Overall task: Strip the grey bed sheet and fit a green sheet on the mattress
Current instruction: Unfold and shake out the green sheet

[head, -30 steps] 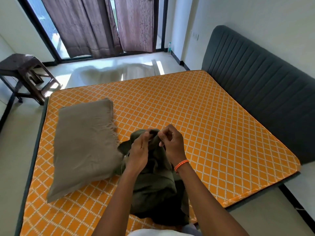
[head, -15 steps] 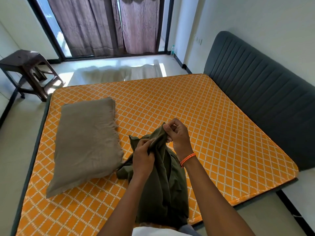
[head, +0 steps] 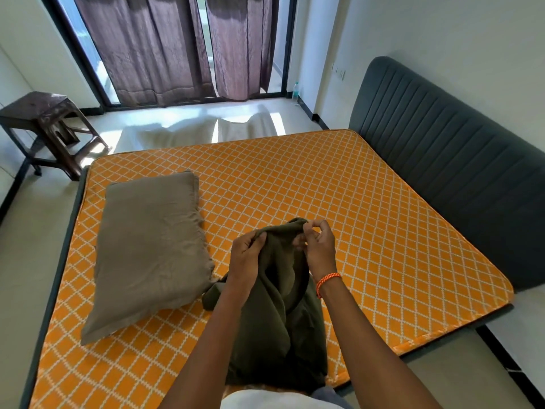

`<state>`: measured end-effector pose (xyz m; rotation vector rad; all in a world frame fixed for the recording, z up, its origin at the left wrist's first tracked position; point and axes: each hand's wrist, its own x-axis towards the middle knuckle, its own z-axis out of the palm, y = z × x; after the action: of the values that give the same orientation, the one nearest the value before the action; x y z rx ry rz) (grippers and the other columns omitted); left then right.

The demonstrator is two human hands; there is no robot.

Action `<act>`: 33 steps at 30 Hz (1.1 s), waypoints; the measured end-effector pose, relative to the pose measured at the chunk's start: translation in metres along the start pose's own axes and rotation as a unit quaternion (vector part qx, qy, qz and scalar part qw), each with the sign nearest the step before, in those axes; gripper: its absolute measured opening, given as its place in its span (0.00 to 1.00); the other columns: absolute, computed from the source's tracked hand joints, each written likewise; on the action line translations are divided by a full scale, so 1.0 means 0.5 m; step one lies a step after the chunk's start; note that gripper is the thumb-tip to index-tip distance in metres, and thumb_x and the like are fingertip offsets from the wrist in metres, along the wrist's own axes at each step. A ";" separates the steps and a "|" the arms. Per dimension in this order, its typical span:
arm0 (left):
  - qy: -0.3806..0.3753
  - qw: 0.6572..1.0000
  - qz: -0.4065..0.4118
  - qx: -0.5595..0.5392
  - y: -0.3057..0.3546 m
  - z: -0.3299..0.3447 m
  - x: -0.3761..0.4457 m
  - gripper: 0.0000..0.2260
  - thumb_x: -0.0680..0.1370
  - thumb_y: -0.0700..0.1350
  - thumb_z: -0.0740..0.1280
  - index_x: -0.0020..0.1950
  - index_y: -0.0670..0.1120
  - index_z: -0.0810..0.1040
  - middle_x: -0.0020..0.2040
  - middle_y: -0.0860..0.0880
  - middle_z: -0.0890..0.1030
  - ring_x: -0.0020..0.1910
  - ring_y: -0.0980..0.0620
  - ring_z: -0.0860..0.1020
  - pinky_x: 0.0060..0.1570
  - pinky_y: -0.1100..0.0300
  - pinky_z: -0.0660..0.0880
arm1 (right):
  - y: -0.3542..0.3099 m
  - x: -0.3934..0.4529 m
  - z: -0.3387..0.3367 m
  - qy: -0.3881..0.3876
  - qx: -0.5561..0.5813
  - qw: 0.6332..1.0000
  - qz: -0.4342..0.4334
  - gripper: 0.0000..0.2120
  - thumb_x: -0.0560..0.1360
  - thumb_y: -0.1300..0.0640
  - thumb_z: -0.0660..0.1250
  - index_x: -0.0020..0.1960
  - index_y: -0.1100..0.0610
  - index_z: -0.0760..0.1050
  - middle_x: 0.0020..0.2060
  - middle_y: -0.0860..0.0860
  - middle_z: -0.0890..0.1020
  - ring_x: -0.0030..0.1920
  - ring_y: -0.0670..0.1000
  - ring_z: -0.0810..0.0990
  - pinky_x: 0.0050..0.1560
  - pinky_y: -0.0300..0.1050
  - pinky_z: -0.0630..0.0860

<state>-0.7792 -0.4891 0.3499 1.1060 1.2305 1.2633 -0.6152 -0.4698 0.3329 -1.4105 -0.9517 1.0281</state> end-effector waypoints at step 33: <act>0.153 0.814 -0.454 -0.329 -0.297 -0.053 -0.049 0.19 0.84 0.50 0.67 0.70 0.40 0.79 0.63 0.35 0.83 0.58 0.35 0.83 0.55 0.41 0.80 | 0.166 -0.062 -0.068 -0.111 -0.110 0.957 0.246 0.16 0.73 0.71 0.61 0.32 0.59 0.76 0.40 0.61 0.77 0.48 0.61 0.76 0.50 0.51 0.73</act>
<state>-0.7947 -0.5199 0.2011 -0.2322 1.1663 0.9596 -0.5916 -0.5165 0.2535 -1.7999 -0.9148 1.5107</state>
